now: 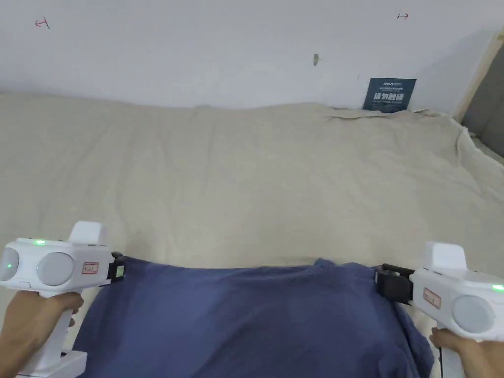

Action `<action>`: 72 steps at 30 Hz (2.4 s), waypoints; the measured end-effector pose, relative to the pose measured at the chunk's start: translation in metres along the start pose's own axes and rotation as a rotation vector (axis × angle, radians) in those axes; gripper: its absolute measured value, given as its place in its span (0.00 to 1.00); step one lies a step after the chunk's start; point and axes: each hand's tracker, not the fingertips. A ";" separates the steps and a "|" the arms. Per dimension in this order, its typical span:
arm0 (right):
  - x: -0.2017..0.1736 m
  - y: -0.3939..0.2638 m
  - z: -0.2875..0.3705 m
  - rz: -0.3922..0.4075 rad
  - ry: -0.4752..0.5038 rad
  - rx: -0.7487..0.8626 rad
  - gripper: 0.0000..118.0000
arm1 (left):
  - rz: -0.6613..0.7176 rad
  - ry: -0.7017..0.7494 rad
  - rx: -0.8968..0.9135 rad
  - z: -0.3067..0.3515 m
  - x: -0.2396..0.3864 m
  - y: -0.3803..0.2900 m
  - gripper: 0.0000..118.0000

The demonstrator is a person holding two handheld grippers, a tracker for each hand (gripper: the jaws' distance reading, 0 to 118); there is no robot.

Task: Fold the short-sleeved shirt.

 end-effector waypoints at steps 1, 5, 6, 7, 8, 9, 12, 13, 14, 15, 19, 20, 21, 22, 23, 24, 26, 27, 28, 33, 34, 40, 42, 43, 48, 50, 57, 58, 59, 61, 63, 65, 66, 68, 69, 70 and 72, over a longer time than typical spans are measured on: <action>0.001 0.003 -0.011 -0.004 0.001 -0.006 0.84 | 0.003 -0.003 0.009 0.004 0.000 -0.001 0.01; -0.007 0.015 -0.048 0.028 -0.008 -0.076 0.84 | 0.023 -0.009 0.015 0.010 -0.004 -0.005 0.01; -0.008 0.016 -0.057 0.069 -0.022 -0.107 0.84 | 0.024 -0.007 0.017 0.012 -0.004 -0.006 0.01; -0.010 0.016 -0.065 0.095 -0.031 -0.117 0.83 | 0.024 -0.006 0.016 0.014 -0.005 -0.007 0.01; -0.012 0.017 -0.073 0.107 -0.050 -0.145 0.83 | 0.028 -0.005 0.018 0.014 -0.006 -0.007 0.01; -0.012 0.017 -0.078 0.079 -0.043 -0.158 0.83 | 0.033 -0.006 0.021 0.016 -0.007 -0.008 0.01; -0.014 0.012 -0.081 0.054 -0.010 -0.184 0.69 | 0.040 -0.012 0.021 0.018 -0.009 -0.011 0.01; -0.015 0.011 -0.079 0.044 -0.020 -0.189 0.50 | 0.040 -0.012 0.019 0.018 -0.009 -0.011 0.01; -0.015 0.009 -0.075 0.030 -0.025 -0.179 0.08 | 0.039 -0.011 0.017 0.018 -0.009 -0.012 0.01; -0.015 0.006 -0.072 0.031 -0.015 -0.168 0.01 | 0.037 -0.009 0.016 0.019 -0.009 -0.013 0.01; -0.010 0.002 -0.048 0.035 -0.016 -0.116 0.01 | 0.046 -0.003 0.016 0.016 -0.013 -0.017 0.01; -0.009 0.002 -0.039 0.039 -0.011 -0.098 0.01 | 0.049 0.000 0.019 0.014 -0.017 -0.018 0.01; -0.008 0.001 -0.028 0.042 -0.002 -0.069 0.01 | 0.053 0.002 0.022 0.015 -0.018 -0.019 0.01; -0.002 0.001 -0.020 0.044 0.016 -0.051 0.01 | 0.055 0.003 0.022 0.017 -0.019 -0.020 0.01; 0.000 0.001 -0.009 0.035 0.036 -0.032 0.01 | 0.057 0.007 0.023 0.019 -0.019 -0.021 0.01; 0.002 0.000 0.003 0.031 0.053 -0.007 0.01 | 0.058 0.012 0.026 0.020 -0.019 -0.024 0.01; 0.007 0.000 0.028 0.024 0.075 0.029 0.01 | 0.060 0.018 0.032 0.026 -0.021 -0.027 0.01; 0.009 -0.002 0.042 0.020 0.089 0.051 0.01 | 0.063 0.023 0.035 0.030 -0.022 -0.028 0.01; 0.010 -0.003 0.055 0.017 0.108 0.075 0.01 | 0.073 0.022 0.039 0.037 -0.020 -0.030 0.01; 0.018 -0.020 0.116 0.039 0.154 0.145 0.01 | 0.086 0.029 0.058 0.066 -0.021 -0.044 0.01; 0.019 -0.026 0.126 0.040 0.166 0.154 0.01 | 0.085 0.032 0.058 0.071 -0.023 -0.048 0.01; 0.029 -0.069 0.179 0.011 0.205 0.185 0.01 | 0.098 0.043 0.051 0.103 -0.031 -0.083 0.01; 0.033 -0.084 0.192 -0.014 0.215 0.185 0.01 | 0.107 0.039 0.044 0.112 -0.033 -0.098 0.01; 0.035 -0.092 0.198 -0.026 0.218 0.182 0.01 | 0.106 0.038 0.039 0.117 -0.033 -0.106 0.01; 0.044 -0.129 0.221 -0.065 0.217 0.158 0.01 | 0.092 0.043 0.013 0.139 -0.031 -0.147 0.01; 0.047 -0.143 0.225 -0.077 0.209 0.138 0.01 | 0.091 0.043 -0.002 0.146 -0.030 -0.165 0.01; 0.055 -0.190 0.220 -0.102 0.157 0.032 0.01 | 0.099 0.048 -0.067 0.153 -0.029 -0.214 0.02; 0.056 -0.195 0.217 -0.105 0.142 0.012 0.01 | 0.098 0.052 -0.077 0.152 -0.028 -0.218 0.01; 0.056 -0.200 0.213 -0.099 0.114 -0.008 0.01 | 0.099 0.056 -0.081 0.151 -0.028 -0.222 0.01; 0.057 -0.210 0.201 -0.096 0.078 -0.063 0.01 | 0.103 0.058 -0.090 0.145 -0.030 -0.230 0.01; 0.058 -0.219 0.188 -0.100 0.050 -0.111 0.01 | 0.103 0.064 -0.107 0.139 -0.029 -0.236 0.01; 0.057 -0.226 0.176 -0.100 0.039 -0.149 0.01 | 0.097 0.071 -0.126 0.130 -0.030 -0.243 0.02; 0.055 -0.229 0.171 -0.094 0.024 -0.177 0.01 | 0.095 0.072 -0.134 0.128 -0.029 -0.246 0.01; 0.052 -0.234 0.162 -0.080 0.013 -0.211 0.01 | 0.101 0.076 -0.147 0.118 -0.032 -0.254 0.01; 0.052 -0.236 0.158 -0.073 0.006 -0.233 0.01 | 0.106 0.077 -0.154 0.116 -0.033 -0.257 0.01; 0.052 -0.238 0.155 -0.072 -0.001 -0.238 0.01 | 0.115 0.076 -0.161 0.114 -0.033 -0.260 0.02; 0.050 -0.237 0.152 -0.065 -0.006 -0.248 0.01 | 0.122 0.075 -0.175 0.112 -0.033 -0.263 0.02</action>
